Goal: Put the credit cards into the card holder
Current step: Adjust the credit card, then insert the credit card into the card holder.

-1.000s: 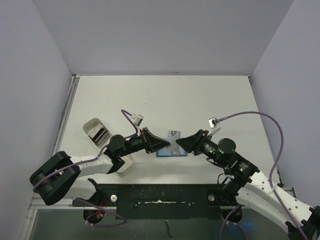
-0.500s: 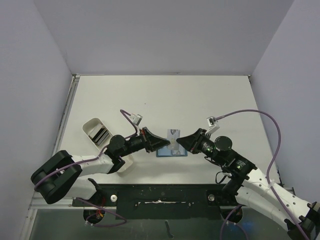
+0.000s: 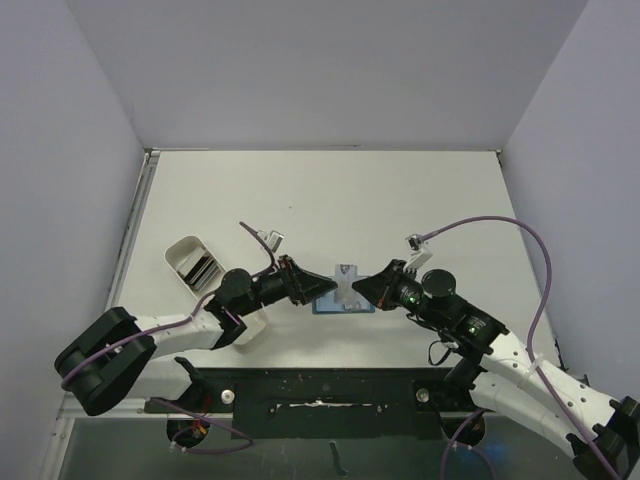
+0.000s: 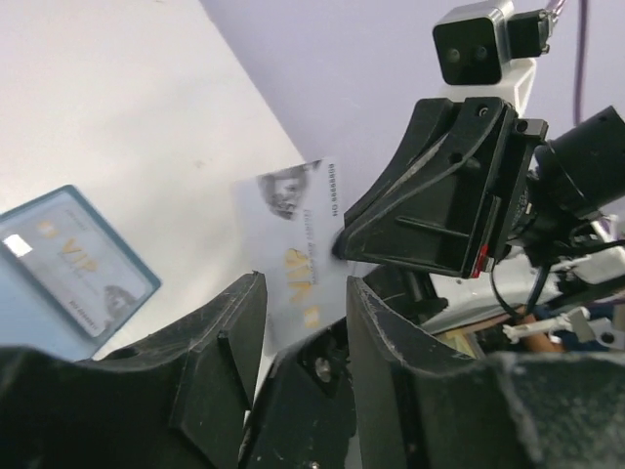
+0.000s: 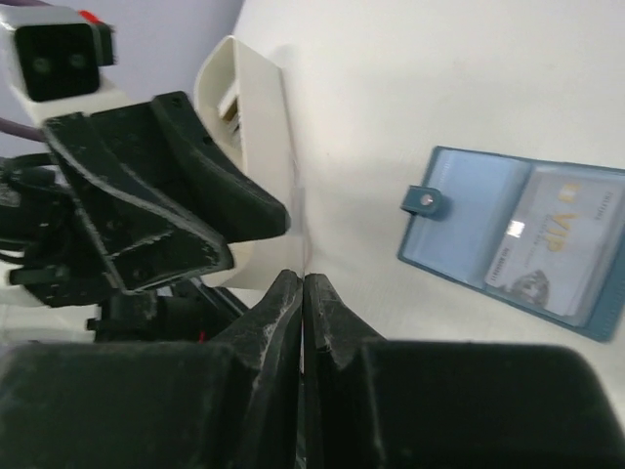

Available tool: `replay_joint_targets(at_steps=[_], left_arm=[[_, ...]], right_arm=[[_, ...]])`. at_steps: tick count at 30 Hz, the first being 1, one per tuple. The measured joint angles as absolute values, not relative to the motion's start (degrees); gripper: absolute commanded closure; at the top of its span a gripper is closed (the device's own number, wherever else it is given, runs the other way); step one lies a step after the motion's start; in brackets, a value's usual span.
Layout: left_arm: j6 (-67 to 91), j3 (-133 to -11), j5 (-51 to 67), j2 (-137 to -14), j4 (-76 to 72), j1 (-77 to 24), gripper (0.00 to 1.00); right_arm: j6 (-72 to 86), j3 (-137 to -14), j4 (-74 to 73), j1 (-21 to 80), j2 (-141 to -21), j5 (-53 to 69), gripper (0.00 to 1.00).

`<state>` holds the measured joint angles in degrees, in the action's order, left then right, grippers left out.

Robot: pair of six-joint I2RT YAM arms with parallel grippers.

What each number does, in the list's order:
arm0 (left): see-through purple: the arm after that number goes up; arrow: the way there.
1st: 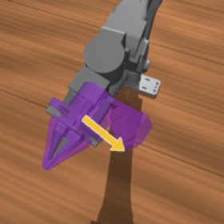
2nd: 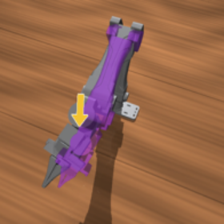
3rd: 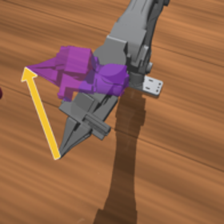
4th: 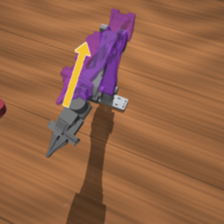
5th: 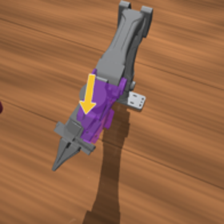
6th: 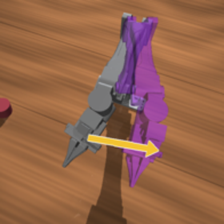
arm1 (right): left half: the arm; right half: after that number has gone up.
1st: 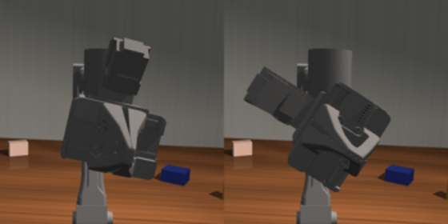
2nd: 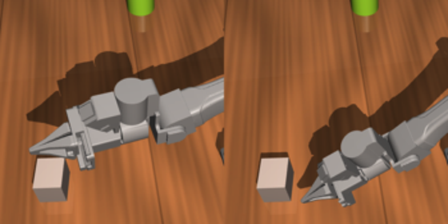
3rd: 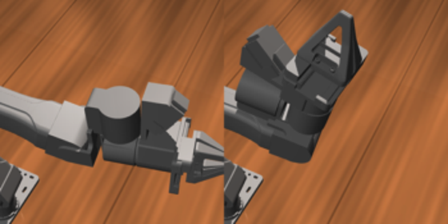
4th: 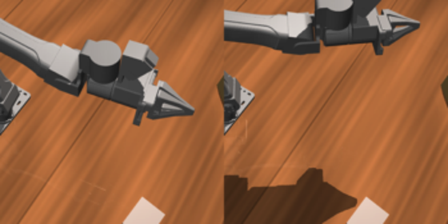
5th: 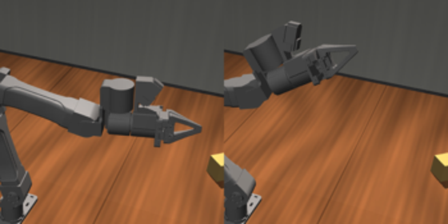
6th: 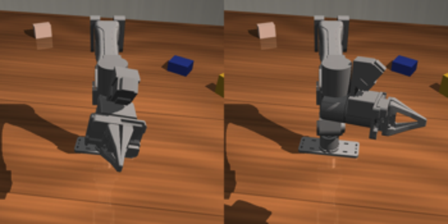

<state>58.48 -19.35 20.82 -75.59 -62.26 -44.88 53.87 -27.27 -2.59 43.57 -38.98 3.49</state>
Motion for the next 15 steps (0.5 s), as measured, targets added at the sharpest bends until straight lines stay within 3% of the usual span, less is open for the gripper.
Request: replay_joint_targets(at_steps=[3,15], left_arm=[[55.1,-19.4,17.6,-72.1,-54.5,-44.7,0.62],[41.1,-27.2,3.2,-70.2,-21.6,-44.1,0.82]], right_arm=[[51.5,-27.6,-5.7,41.9,-40.9,3.5,1.00],[46.4,-27.6,-7.3,24.7,-54.5,15.2,1.00]])
